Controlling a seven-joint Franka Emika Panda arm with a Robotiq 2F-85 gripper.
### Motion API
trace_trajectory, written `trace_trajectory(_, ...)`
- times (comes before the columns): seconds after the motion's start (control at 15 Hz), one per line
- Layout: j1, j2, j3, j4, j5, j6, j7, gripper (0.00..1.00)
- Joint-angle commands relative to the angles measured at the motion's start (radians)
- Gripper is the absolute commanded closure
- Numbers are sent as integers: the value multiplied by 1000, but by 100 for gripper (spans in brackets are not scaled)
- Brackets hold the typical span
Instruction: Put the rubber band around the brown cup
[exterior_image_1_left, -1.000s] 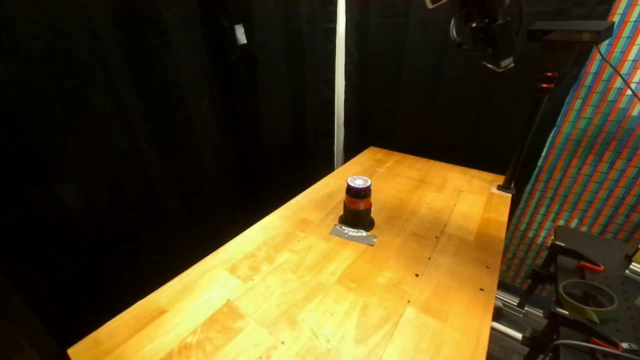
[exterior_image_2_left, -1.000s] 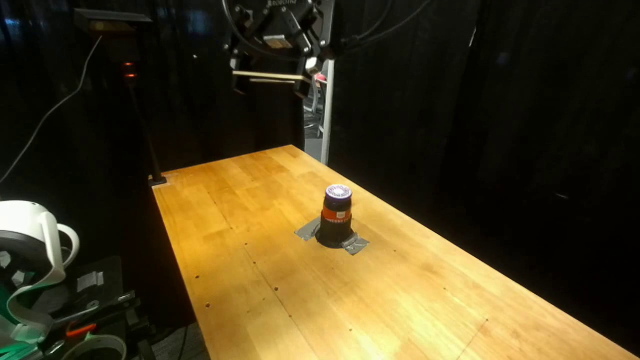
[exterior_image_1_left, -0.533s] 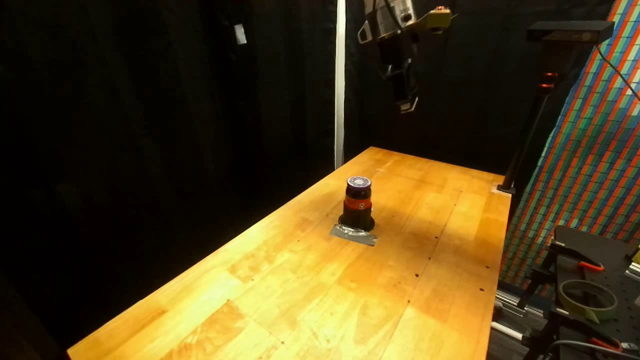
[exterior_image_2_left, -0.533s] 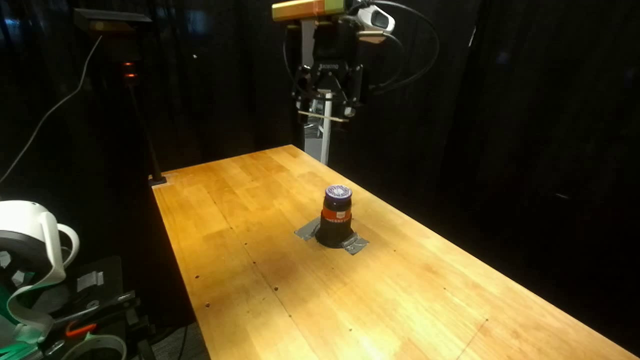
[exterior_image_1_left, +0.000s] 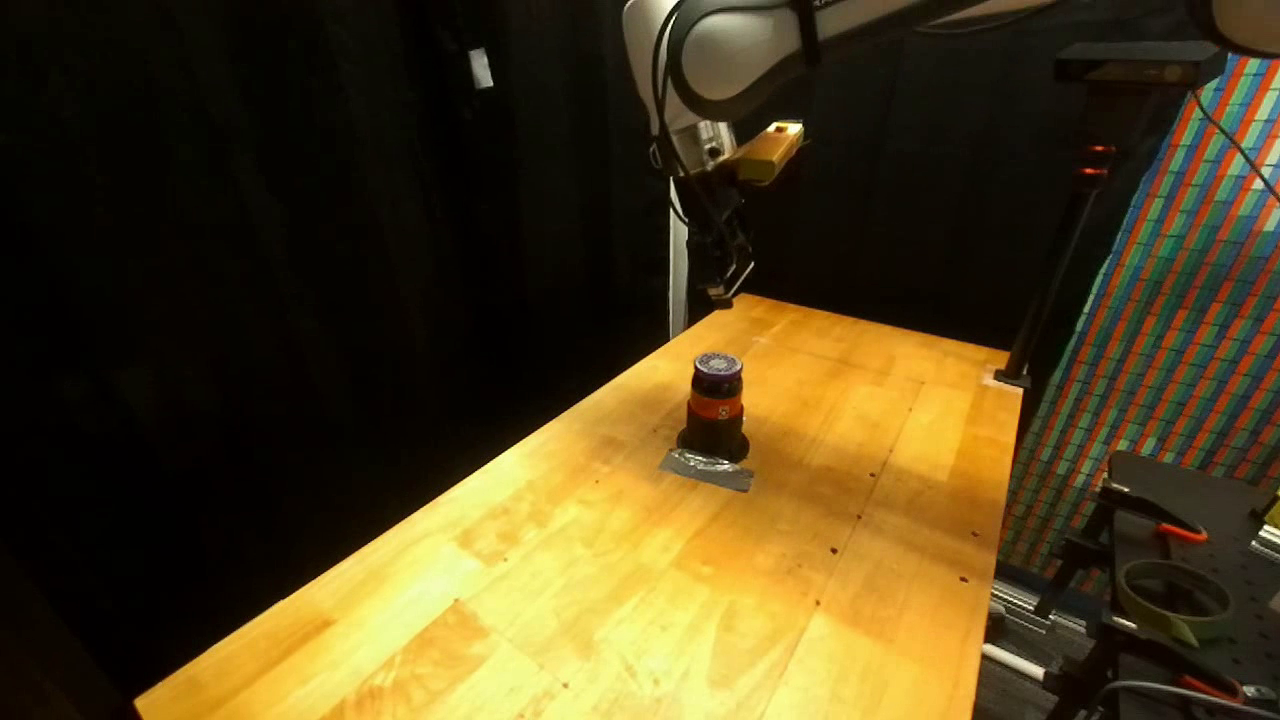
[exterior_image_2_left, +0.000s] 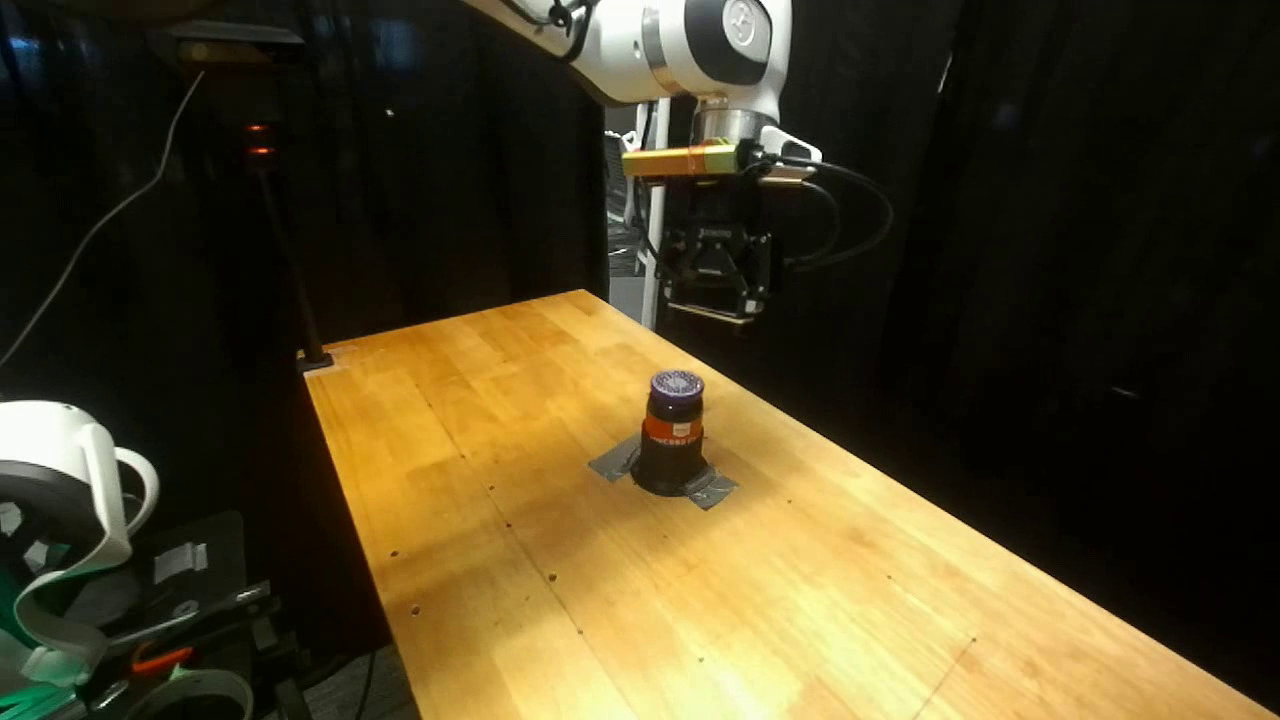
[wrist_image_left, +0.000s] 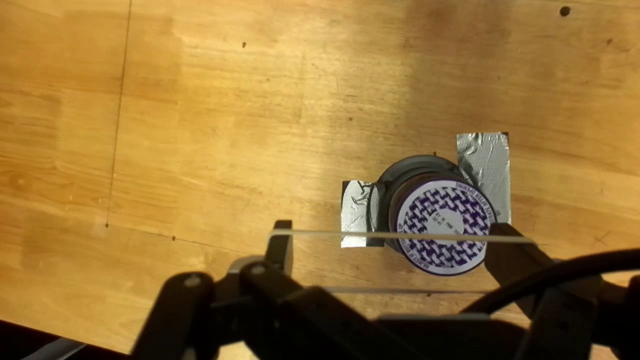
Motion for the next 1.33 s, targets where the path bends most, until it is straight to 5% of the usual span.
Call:
trace_trajectory(0.0,8,114,-10,151,28,22,27,0)
trace_trajectory(0.53,-18,223,3,223,132,39,47,0)
trace_trajectory(1.27,-35,247,20,153,174,65,36,0)
